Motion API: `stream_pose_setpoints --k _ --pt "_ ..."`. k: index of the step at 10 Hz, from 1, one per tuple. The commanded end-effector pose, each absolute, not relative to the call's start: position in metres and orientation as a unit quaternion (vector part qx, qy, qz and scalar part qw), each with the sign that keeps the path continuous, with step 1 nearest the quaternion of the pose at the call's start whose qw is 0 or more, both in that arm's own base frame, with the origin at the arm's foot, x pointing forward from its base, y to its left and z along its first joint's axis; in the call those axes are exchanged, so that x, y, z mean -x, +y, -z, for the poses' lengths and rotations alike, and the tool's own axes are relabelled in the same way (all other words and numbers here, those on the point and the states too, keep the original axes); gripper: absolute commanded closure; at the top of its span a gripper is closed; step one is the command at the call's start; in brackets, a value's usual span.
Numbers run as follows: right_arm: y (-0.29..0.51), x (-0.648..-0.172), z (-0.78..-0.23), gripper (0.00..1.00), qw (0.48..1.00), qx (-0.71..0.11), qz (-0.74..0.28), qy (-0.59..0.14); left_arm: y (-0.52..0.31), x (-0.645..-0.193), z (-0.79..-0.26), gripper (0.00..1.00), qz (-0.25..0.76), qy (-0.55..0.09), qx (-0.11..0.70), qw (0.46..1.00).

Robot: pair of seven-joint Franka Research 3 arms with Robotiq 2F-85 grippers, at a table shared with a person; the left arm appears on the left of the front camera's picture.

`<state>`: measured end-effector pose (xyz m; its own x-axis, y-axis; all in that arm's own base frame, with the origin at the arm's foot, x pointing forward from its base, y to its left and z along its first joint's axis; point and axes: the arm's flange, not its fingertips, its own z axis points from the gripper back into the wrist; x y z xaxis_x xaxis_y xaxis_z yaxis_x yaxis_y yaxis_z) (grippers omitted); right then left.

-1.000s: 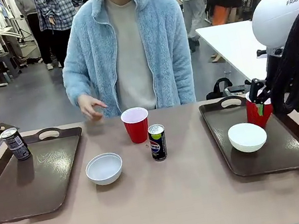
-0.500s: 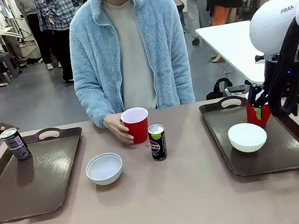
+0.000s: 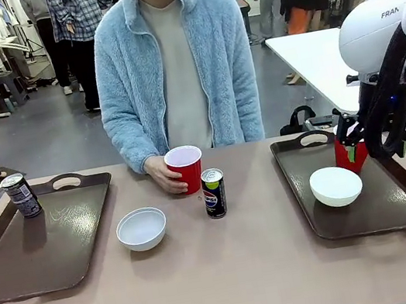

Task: Prepare tableware on both trays.
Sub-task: Pick up a Picnic Bowl from the table and place it on a Handle tray.

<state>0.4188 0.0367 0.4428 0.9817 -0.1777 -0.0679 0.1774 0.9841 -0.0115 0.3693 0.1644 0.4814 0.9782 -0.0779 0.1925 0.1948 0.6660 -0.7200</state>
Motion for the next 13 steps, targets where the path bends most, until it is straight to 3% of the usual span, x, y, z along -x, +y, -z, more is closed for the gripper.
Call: stream_pose_setpoints --k 1,3,6,9,11,12,13 --pt "-0.016 -0.391 -0.460 0.00 0.987 -0.126 0.065 0.077 0.148 -0.382 -0.515 0.00 0.059 -0.064 0.339 0.937" --pt "-0.061 -0.379 -0.481 0.00 0.966 -0.235 0.072 0.078 0.122 -0.385 -0.544 0.00 0.091 -0.065 0.262 0.959" --pt "-0.118 -0.365 -0.489 0.00 0.919 -0.367 0.054 0.136 0.070 -0.386 -0.554 0.00 0.148 -0.035 0.120 0.981" --pt "-0.155 -0.356 -0.483 0.00 0.880 -0.445 0.020 0.166 0.020 -0.391 -0.532 0.00 0.187 -0.038 0.034 0.981" --pt "-0.161 -0.360 -0.477 0.00 0.882 -0.444 0.026 0.157 -0.001 -0.393 -0.514 0.00 0.201 -0.055 0.018 0.978" --pt "-0.151 -0.347 -0.478 0.00 0.884 -0.436 0.026 0.168 0.010 -0.374 -0.516 0.00 0.219 -0.048 0.013 0.975" --pt "-0.151 -0.347 -0.478 0.00 0.884 -0.436 0.026 0.168 0.044 -0.306 -0.527 0.00 0.297 -0.012 0.019 0.955"
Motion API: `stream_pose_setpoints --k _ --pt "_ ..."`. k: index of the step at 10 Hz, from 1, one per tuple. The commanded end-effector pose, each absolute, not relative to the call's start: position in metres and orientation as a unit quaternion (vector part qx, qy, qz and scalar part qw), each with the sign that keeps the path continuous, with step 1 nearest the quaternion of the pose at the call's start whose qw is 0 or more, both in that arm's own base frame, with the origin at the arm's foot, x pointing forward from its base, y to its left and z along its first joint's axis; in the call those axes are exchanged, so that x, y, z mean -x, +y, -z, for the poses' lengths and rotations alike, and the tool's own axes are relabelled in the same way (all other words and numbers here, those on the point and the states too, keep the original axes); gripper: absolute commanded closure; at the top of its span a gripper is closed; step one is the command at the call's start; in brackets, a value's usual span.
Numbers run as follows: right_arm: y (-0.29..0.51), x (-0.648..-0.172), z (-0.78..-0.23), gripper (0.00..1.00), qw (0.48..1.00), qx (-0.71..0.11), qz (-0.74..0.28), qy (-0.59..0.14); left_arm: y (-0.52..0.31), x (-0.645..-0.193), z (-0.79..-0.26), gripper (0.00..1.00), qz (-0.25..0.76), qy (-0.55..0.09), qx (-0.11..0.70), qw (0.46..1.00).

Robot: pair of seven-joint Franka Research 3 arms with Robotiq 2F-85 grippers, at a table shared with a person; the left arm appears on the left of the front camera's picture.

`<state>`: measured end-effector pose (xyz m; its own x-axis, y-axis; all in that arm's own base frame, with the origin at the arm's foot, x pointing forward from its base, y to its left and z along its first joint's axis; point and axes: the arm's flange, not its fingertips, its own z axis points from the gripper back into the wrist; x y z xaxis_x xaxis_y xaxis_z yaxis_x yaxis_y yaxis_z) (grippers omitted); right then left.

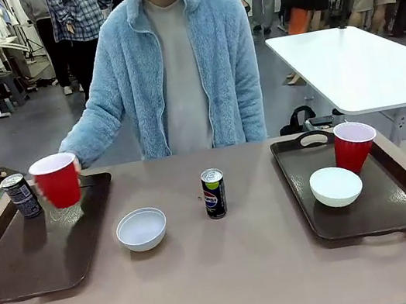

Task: Prepare tableware on both trays.
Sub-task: Pick up a Picnic Bowl from the table and place it on a Handle tray.

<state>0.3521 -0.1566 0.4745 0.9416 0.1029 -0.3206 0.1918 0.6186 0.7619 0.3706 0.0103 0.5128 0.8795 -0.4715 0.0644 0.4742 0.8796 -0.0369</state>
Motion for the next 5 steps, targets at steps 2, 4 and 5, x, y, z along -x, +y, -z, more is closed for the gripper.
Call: stream_pose_setpoints --k 2,4,5 --pt "-0.151 -0.347 -0.478 0.00 0.884 -0.436 0.026 0.168 0.061 -0.251 -0.523 0.00 0.342 0.002 0.030 0.939" --pt "-0.151 -0.347 -0.478 0.00 0.884 -0.436 0.026 0.168 0.063 -0.255 -0.528 0.00 0.328 -0.020 0.050 0.943" --pt "-0.151 -0.347 -0.478 0.00 0.884 -0.436 0.026 0.168 0.064 -0.256 -0.526 0.00 0.318 -0.029 0.059 0.946"
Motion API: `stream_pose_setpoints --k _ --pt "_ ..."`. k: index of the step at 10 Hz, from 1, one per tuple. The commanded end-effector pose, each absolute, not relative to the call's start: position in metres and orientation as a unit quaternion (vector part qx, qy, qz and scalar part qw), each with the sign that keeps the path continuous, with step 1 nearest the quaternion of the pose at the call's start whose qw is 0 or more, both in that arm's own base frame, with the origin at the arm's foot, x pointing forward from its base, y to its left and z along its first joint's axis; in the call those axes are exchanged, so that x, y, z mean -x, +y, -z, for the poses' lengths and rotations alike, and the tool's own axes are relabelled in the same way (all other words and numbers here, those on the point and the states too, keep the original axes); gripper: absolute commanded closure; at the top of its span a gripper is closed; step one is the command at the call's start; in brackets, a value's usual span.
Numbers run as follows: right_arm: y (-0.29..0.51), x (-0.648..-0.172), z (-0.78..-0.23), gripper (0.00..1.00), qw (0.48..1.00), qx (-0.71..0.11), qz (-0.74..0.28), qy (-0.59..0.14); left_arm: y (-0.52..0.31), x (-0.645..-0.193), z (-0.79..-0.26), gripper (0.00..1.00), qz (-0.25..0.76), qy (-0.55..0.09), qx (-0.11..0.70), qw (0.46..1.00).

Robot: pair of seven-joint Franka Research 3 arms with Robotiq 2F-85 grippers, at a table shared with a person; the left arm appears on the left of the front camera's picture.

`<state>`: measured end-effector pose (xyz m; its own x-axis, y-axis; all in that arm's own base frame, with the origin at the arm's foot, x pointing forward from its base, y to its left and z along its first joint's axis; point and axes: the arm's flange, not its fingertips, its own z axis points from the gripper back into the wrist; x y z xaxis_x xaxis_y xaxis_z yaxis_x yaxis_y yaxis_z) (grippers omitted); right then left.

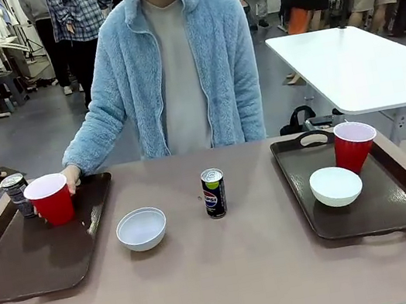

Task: Prepare tableware on both trays.
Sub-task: Pick up a Picnic Bowl from the table and place it on a Handle tray.

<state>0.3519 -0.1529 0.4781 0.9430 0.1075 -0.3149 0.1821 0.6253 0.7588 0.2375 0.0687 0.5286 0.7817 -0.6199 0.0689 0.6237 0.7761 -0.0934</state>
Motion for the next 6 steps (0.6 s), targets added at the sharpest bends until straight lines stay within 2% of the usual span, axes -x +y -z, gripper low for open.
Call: stream_pose_setpoints --k 1,4,6 --pt "-0.151 -0.347 -0.478 0.00 0.884 -0.436 0.026 0.168 0.067 -0.260 -0.527 0.00 0.314 -0.037 0.067 0.946" --pt "-0.151 -0.347 -0.478 0.00 0.884 -0.436 0.026 0.168 0.047 -0.284 -0.527 0.00 0.270 -0.058 0.097 0.956" --pt "-0.151 -0.347 -0.478 0.00 0.884 -0.436 0.026 0.168 0.010 -0.319 -0.543 0.00 0.231 -0.068 0.144 0.960"
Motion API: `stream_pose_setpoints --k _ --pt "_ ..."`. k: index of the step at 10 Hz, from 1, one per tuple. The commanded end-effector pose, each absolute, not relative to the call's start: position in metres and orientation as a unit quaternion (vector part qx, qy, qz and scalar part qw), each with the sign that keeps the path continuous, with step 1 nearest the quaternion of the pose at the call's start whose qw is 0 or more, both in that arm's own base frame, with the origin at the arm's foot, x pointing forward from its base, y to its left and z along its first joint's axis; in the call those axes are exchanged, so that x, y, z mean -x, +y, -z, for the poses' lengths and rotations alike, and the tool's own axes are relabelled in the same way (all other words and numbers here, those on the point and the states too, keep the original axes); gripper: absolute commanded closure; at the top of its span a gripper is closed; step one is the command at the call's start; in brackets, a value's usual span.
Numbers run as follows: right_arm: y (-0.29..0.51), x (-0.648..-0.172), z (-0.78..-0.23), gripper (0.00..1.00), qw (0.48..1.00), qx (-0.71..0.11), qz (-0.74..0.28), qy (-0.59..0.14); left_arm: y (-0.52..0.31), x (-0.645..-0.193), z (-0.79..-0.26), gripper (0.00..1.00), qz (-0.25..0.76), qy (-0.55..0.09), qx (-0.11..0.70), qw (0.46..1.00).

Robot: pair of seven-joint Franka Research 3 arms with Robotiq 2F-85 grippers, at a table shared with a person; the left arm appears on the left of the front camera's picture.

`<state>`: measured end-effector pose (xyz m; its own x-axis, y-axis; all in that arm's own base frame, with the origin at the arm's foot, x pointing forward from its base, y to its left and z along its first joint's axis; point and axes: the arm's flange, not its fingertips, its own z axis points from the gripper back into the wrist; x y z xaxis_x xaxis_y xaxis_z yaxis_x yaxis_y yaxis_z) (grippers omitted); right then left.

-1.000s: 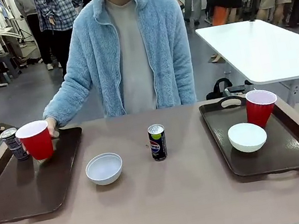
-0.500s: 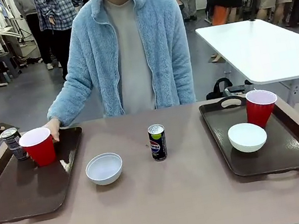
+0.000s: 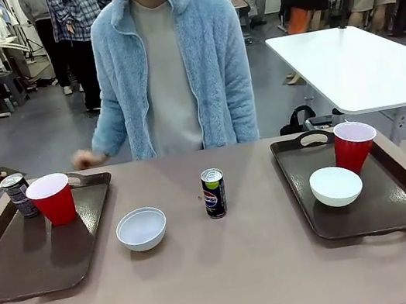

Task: Prepare tableware on both trays.
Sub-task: Pick up a Picnic Bowl from the table and place it on a Handle tray.

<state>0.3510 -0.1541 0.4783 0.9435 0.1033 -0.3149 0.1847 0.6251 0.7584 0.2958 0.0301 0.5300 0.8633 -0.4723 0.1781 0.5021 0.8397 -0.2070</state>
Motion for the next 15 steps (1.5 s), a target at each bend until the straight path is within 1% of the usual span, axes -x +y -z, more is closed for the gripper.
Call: stream_pose_setpoints --k 1,3,5,6,7,9,10,12,13,15 --pt "-0.151 -0.347 -0.478 0.00 0.884 -0.436 0.026 0.168 -0.013 -0.336 -0.545 0.00 0.212 -0.077 0.147 0.963" --pt "-0.151 -0.347 -0.478 0.00 0.884 -0.436 0.026 0.168 -0.059 -0.362 -0.535 0.00 0.194 -0.083 0.118 0.970" --pt "-0.153 -0.351 -0.478 0.00 0.886 -0.432 0.022 0.167 -0.095 -0.378 -0.516 0.00 0.177 -0.089 0.103 0.975" --pt "-0.159 -0.346 -0.482 0.00 0.890 -0.450 0.003 0.075 -0.111 -0.385 -0.500 0.00 0.168 -0.088 0.095 0.977" --pt "-0.163 -0.339 -0.481 0.00 0.892 -0.451 -0.004 0.031 -0.123 -0.391 -0.487 0.00 0.159 -0.091 0.084 0.979" --pt "-0.168 -0.320 -0.473 0.00 0.894 -0.448 -0.009 0.000 -0.147 -0.398 -0.464 0.00 0.157 -0.100 0.054 0.981" --pt "-0.170 -0.310 -0.468 0.00 0.891 -0.454 -0.007 0.003 -0.161 -0.400 -0.454 0.00 0.159 -0.096 0.041 0.982" --pt "-0.178 -0.308 -0.460 0.00 0.884 -0.466 0.008 0.017 -0.185 -0.400 -0.434 0.00 0.162 -0.097 0.020 0.982" --pt "-0.176 -0.313 -0.474 0.00 0.892 -0.452 -0.001 0.016 -0.196 -0.401 -0.424 0.00 0.164 -0.095 0.015 0.982" --pt "-0.176 -0.313 -0.474 0.00 0.892 -0.452 -0.001 0.016 -0.211 -0.403 -0.401 0.00 0.170 -0.076 0.007 0.982"
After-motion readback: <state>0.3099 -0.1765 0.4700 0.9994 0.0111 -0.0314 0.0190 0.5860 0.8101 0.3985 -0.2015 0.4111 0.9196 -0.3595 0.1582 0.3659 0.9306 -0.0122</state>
